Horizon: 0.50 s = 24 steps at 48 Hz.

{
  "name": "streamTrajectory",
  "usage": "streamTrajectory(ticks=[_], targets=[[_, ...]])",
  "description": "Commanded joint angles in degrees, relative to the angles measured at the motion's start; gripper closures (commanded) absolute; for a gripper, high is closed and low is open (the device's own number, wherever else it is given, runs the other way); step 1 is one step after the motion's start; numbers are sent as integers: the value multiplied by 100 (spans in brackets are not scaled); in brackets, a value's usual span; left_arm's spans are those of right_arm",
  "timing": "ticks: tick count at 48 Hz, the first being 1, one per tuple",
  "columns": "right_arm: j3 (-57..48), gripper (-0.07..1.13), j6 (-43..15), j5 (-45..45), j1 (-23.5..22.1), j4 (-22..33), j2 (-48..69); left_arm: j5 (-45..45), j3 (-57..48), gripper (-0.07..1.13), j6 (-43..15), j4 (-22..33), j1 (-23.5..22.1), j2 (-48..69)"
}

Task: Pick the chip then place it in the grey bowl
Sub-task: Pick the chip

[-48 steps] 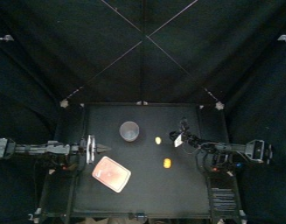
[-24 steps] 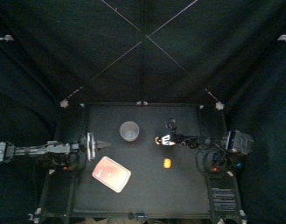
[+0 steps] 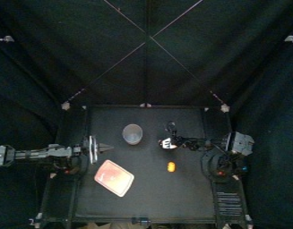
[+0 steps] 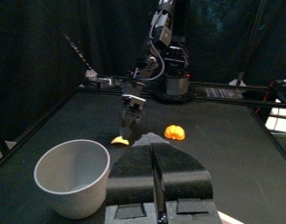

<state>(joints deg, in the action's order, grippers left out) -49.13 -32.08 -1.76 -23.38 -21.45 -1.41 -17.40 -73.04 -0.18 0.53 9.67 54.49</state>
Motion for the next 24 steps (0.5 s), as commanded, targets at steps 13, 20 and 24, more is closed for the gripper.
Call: streamTrajectory(ticks=[13, 20, 24], targets=[[149, 18, 0, 70, -88, 70, -53, -53, 62, 96, -9, 9, 18, -26], [316, 19, 0, 97, -62, 105, -220, -53, 53, 96, -9, 0, 18, -26], [378, 21, 0, 97, -70, 105, -281, -53, 44, 96, -9, 0, 18, -26]])
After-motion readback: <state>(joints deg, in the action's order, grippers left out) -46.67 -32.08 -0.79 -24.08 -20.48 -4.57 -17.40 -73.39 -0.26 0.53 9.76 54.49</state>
